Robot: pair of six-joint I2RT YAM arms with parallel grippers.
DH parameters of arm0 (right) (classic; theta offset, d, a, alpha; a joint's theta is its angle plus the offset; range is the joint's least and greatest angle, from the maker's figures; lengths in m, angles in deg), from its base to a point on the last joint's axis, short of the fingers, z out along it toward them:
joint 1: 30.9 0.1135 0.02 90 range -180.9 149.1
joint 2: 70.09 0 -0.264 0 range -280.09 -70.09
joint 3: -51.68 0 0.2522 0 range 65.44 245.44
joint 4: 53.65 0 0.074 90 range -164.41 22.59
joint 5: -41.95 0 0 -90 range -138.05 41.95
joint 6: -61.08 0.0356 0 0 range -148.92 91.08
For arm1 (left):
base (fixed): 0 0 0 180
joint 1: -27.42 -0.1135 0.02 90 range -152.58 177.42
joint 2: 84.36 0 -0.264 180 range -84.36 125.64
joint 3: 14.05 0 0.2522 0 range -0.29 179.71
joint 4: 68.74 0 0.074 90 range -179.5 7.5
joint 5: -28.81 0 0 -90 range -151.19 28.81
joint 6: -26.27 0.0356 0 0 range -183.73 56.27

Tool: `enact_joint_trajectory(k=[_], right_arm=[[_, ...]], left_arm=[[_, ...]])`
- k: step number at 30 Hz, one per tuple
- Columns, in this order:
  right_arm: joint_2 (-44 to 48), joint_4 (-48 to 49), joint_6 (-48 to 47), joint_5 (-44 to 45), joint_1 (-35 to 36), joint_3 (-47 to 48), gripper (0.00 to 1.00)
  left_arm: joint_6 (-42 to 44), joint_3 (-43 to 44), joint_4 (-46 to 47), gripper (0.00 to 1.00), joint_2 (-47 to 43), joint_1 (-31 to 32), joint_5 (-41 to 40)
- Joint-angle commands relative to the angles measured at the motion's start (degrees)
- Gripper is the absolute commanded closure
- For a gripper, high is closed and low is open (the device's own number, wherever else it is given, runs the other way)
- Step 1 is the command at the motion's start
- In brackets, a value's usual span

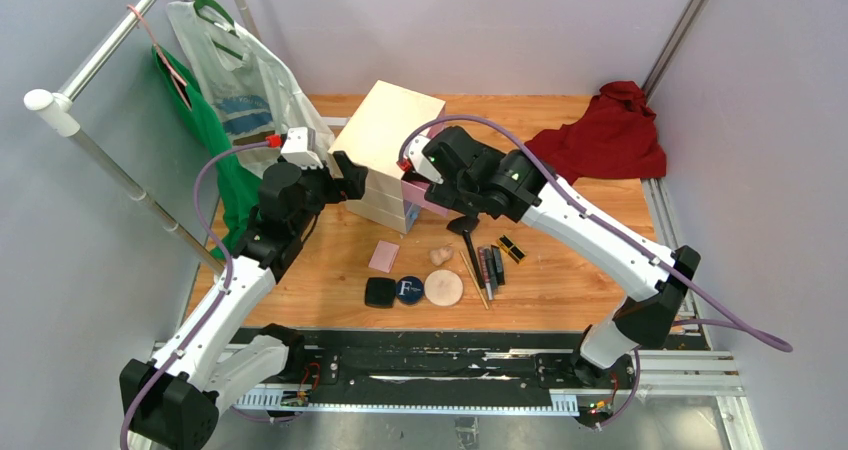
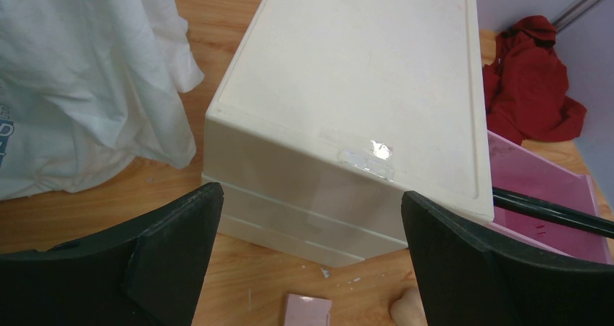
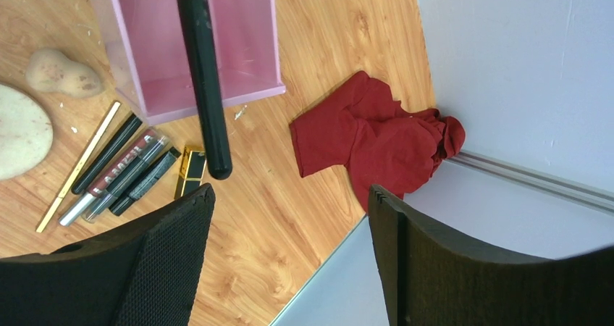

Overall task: Organize the makeup
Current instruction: Place the makeup brush in the drawer.

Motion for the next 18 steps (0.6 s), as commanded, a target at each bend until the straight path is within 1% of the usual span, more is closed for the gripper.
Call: enact_joint_trajectory(k=[1,10,18], right_arm=[[0.5,2.0,0.8,2.7,-1.9,-0.1,0.23],[0.5,3.7,6.0,6.9,-2.6,-1.5,0.21],[0.5,5.2,18.4,17.2,-2.5,-5.4,0.22]], left_arm=[[0.1,0.2,1.1,0.02,-0.3,0.0,-0.3],[0.4,0.5,0.8,0.02,-0.8,-0.1,-0.5],[0.9,0.8,-0.5,0.02,-2.2,0.0,-1.3]])
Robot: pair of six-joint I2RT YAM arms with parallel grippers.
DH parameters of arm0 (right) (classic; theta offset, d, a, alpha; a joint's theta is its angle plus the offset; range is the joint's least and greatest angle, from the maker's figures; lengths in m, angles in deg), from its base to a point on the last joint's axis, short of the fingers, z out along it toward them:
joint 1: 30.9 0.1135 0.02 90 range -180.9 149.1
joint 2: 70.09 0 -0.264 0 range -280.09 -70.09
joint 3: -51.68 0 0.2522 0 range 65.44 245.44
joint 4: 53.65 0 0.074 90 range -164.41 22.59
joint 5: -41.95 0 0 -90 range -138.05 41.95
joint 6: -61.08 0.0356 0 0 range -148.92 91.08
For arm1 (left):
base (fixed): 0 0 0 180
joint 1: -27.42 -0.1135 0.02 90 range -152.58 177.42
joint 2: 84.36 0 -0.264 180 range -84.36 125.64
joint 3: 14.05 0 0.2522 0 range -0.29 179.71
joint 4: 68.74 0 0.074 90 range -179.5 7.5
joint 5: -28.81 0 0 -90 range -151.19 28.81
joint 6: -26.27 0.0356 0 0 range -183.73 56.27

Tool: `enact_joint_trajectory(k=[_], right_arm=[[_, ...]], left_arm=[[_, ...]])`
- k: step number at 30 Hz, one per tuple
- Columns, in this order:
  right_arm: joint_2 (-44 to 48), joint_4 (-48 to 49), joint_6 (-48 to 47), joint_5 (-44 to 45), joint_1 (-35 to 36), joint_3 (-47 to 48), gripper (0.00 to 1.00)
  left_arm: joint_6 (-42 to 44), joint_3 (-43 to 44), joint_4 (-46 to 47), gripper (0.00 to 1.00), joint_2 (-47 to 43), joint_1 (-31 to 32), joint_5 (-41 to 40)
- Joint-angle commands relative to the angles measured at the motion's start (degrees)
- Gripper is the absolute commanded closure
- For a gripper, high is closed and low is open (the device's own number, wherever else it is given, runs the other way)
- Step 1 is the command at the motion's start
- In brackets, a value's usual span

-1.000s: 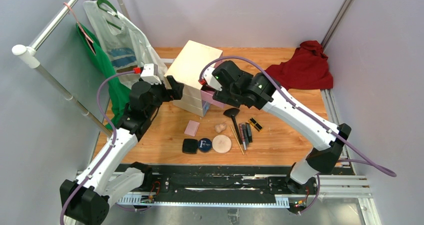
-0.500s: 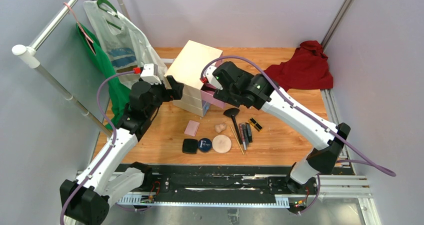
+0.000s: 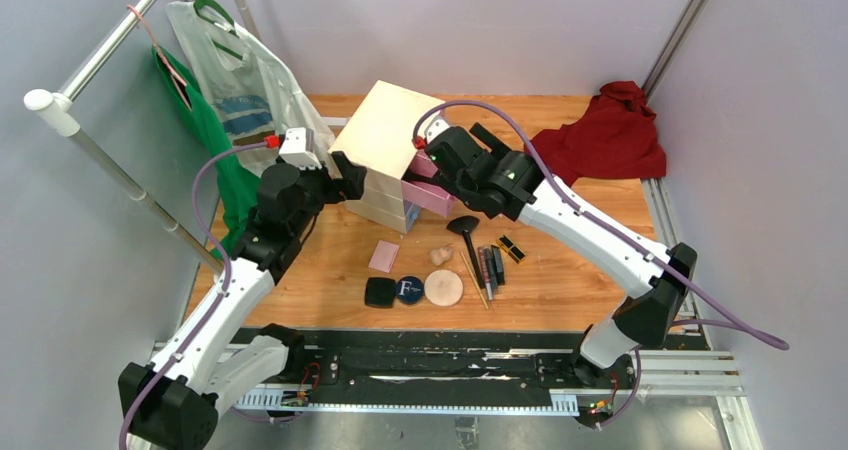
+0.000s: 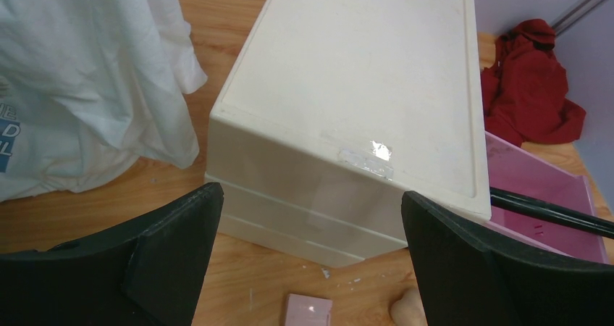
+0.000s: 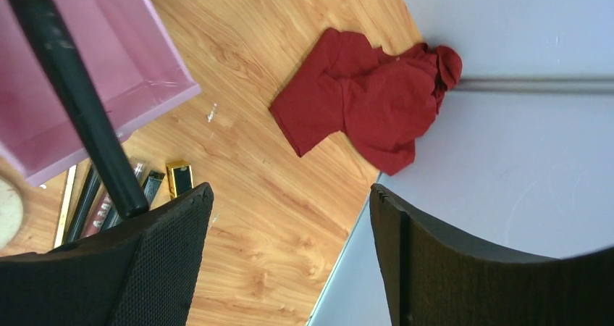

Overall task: Organize the makeup
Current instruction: Place the makeup brush in the drawer.

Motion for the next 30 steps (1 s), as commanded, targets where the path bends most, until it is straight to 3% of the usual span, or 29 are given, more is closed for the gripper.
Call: enact_joint_trajectory(k=[1,9,30], right_arm=[[1.3,1.6,9.1,7.6,-0.4,-3.2,0.22],[3.9,4.4,13.0,8.4,0.2,-7.1,0.23],[-4.2,9.0,13.6,10.0,1.0,-3.0,0.23]], left_arm=[[1.0,0.9,-0.4,0.02,-1.8,-0.1,-1.2],[0.9,0.6,-0.4,0.02,-1.9,0.0,-1.1],[0.8,-0.1,0.0,0.02,-2.0,0.0,-1.3]])
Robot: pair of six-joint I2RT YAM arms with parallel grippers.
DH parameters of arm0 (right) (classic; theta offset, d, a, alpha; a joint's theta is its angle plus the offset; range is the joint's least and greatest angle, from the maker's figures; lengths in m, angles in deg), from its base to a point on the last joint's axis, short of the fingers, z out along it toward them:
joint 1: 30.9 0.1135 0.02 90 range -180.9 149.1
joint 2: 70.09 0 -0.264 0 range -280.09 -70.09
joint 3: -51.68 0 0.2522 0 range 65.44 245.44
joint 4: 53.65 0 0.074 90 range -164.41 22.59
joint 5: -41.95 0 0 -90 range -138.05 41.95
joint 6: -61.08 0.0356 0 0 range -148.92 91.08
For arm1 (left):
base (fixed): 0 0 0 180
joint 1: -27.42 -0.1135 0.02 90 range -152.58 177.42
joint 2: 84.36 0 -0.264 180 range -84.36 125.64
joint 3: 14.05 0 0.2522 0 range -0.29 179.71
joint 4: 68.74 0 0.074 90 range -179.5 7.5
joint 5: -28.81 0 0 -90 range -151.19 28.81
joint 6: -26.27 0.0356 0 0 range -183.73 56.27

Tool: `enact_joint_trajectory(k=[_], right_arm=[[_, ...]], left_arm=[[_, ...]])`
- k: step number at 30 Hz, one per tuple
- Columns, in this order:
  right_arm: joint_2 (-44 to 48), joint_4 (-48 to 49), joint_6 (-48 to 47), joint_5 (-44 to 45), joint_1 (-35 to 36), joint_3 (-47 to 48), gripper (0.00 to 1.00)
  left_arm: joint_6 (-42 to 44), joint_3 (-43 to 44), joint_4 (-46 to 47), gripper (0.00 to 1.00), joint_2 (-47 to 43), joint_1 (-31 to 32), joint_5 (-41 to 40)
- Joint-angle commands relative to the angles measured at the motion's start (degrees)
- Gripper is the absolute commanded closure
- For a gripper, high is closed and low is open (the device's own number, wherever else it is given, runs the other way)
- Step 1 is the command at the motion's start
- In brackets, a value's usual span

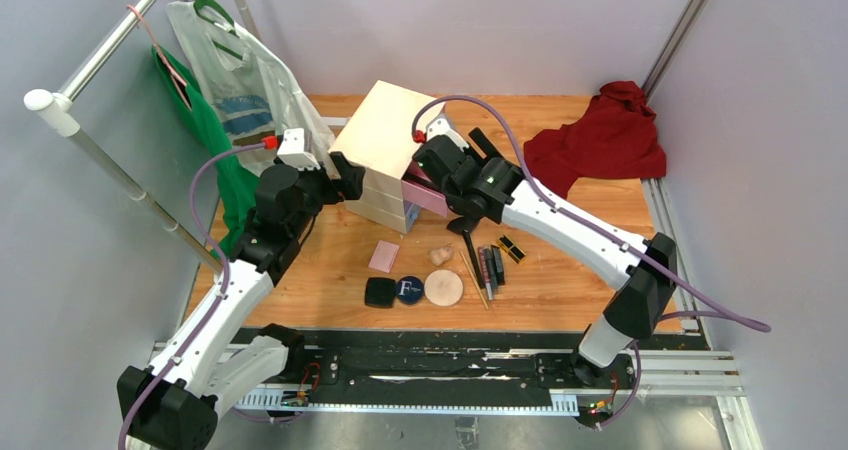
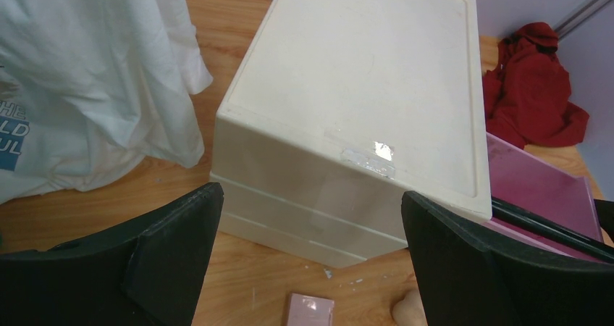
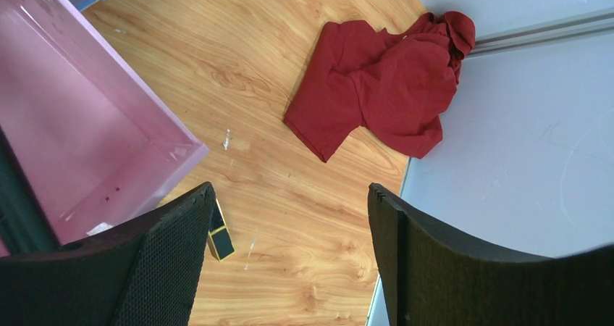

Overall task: Organize the makeup
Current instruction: Place the makeup brush in the drawer.

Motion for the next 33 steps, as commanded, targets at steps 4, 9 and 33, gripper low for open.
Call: enact_joint_trajectory(k=[4,9,33], right_arm=[[-2.6,2.0,0.8,2.0,0.8,3.6,0.23],[-3.9,2.4,0.3,2.3,1.0,4.4,0.23],[16.5,6.3,-0.1,-4.3,6.0,-8.1,0.25]], left_arm=[[0.5,-0.2,0.8,0.02,-0.9,0.0,-0.4],[0.4,-0.2,1.1,0.02,-0.7,0.0,-0.1],[0.3,-0.1,1.5,0.02,0.4,0.0,-0.5]])
